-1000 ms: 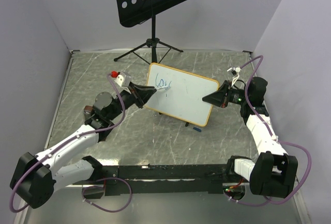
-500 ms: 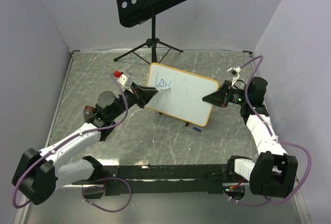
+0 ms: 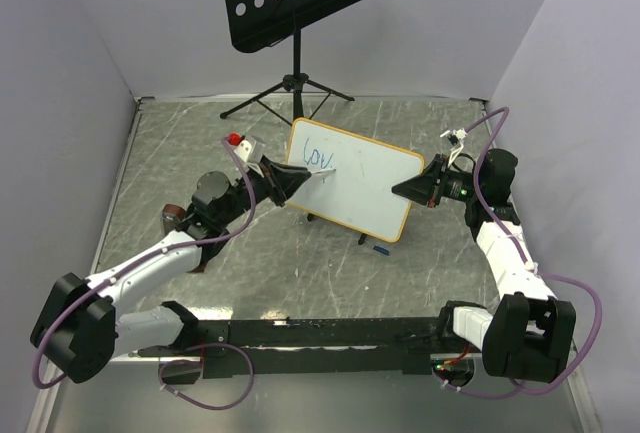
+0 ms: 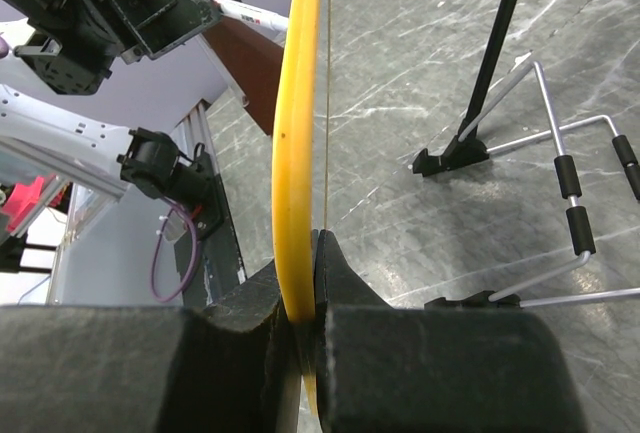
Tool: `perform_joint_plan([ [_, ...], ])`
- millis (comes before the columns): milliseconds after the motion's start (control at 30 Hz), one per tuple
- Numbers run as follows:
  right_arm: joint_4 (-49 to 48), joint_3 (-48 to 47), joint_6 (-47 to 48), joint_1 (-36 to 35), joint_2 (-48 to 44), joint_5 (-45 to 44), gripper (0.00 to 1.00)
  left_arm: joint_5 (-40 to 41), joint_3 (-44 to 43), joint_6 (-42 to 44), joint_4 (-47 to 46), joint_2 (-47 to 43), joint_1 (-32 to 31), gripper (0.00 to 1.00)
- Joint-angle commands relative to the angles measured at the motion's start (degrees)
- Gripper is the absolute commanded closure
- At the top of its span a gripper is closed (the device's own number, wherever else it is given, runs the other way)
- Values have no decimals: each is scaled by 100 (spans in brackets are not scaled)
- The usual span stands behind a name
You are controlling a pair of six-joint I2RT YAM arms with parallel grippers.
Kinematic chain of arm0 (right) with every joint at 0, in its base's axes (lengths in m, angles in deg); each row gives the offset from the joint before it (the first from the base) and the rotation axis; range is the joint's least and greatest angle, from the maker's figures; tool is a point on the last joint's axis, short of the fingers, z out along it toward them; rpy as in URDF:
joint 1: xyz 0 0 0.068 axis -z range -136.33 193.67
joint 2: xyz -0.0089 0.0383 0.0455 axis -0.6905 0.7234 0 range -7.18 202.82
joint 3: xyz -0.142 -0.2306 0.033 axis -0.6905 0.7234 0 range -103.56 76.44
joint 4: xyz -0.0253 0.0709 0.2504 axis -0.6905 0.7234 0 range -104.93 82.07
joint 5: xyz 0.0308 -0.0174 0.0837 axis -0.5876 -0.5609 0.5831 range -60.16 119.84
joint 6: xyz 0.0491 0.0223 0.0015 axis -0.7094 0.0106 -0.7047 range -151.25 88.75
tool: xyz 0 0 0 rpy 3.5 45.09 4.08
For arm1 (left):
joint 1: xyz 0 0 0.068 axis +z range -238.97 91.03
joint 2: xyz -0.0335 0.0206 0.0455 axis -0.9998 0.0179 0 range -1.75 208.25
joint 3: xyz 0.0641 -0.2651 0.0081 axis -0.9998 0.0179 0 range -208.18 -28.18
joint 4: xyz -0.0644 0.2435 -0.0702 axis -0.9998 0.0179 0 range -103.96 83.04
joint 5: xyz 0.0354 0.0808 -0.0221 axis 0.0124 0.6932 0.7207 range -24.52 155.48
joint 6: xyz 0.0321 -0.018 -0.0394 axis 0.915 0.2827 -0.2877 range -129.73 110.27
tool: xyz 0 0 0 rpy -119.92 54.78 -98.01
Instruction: Write a sentence on the whiteboard
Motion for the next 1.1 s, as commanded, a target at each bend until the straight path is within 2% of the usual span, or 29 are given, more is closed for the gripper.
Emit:
perform_joint_plan([
  [0,-409,-57,10,-25,-34,457,100,-118,-371,-69,-335,149,-32,99],
  [300,-418,-57,2,-25,-25,457,100,-5,-565,-87,-449,291,-59,99],
  [767,-427,-57,-7,-25,-42,457,100,602,-319,185,51,-34,-41,99],
  [1067,-436,-48,-7,-25,-42,457,100,462,-205,203,271,-114,-32,99],
])
